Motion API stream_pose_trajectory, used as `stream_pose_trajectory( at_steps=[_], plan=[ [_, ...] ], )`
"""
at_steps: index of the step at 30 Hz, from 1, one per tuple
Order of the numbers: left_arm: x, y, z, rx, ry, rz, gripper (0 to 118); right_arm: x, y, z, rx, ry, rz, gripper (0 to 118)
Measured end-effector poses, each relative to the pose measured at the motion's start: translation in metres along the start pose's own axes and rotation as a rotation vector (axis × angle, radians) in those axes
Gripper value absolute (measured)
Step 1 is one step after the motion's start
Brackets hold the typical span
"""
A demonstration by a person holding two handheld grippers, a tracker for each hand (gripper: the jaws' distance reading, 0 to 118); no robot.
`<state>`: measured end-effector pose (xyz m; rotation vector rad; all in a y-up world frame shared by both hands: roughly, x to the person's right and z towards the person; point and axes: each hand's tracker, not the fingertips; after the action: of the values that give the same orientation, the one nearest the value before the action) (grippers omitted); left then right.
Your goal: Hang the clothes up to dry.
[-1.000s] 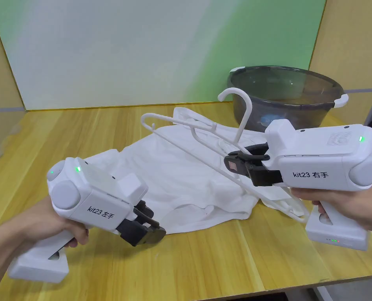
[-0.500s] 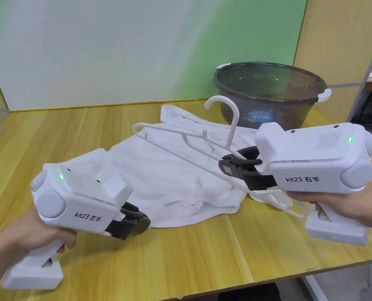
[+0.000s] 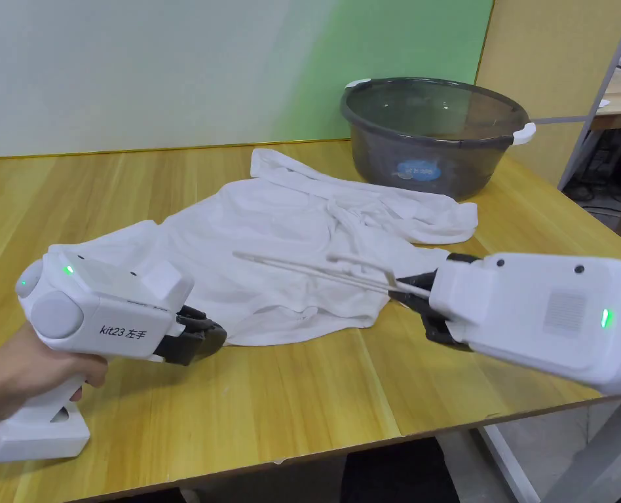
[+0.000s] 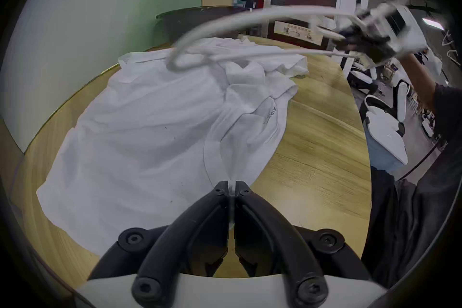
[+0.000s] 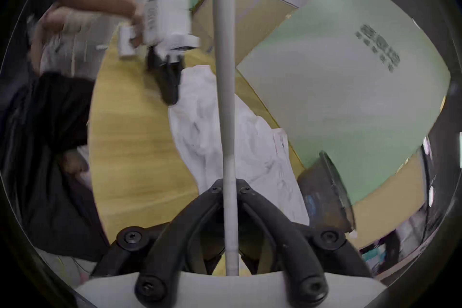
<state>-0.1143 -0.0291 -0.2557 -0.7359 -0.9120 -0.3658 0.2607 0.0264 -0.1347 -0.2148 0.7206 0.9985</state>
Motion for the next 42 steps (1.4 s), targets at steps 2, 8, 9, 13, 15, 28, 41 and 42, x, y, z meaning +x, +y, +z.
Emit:
stream_pose_trajectory(
  at_steps=[2,8,9,13,15,28,41,42],
  plan=[
    [0.003,0.0,0.001,0.006,0.01,-0.013,0,-0.026,0.01,0.008,-0.028,-0.053,0.137,5],
    [0.008,0.002,0.003,-0.004,0.012,-0.002,0,-0.066,0.003,0.009,-0.057,-0.051,0.242,5],
    [0.01,0.001,0.003,-0.003,0.017,0.001,0,-0.071,0.002,0.009,-0.061,-0.051,0.241,5],
    [0.008,0.002,0.003,0.013,0.028,0.011,0,-0.094,-0.002,0.011,-0.08,-0.127,0.351,5],
    [0.01,-0.001,0.003,0.027,0.026,0.034,0,-0.099,-0.004,0.009,-0.087,-0.102,0.349,5],
    [0.0,-0.011,0.0,0.033,0.027,0.044,0,-0.111,-0.009,-0.006,-0.105,-0.243,0.456,5],
    [0.002,-0.007,0.005,0.042,0.037,0.052,0,-0.12,-0.01,-0.004,-0.131,-0.232,0.557,5],
    [0.005,-0.007,0.005,0.046,0.04,0.055,0,-0.121,-0.009,-0.003,-0.136,-0.231,0.561,5]
  ],
)
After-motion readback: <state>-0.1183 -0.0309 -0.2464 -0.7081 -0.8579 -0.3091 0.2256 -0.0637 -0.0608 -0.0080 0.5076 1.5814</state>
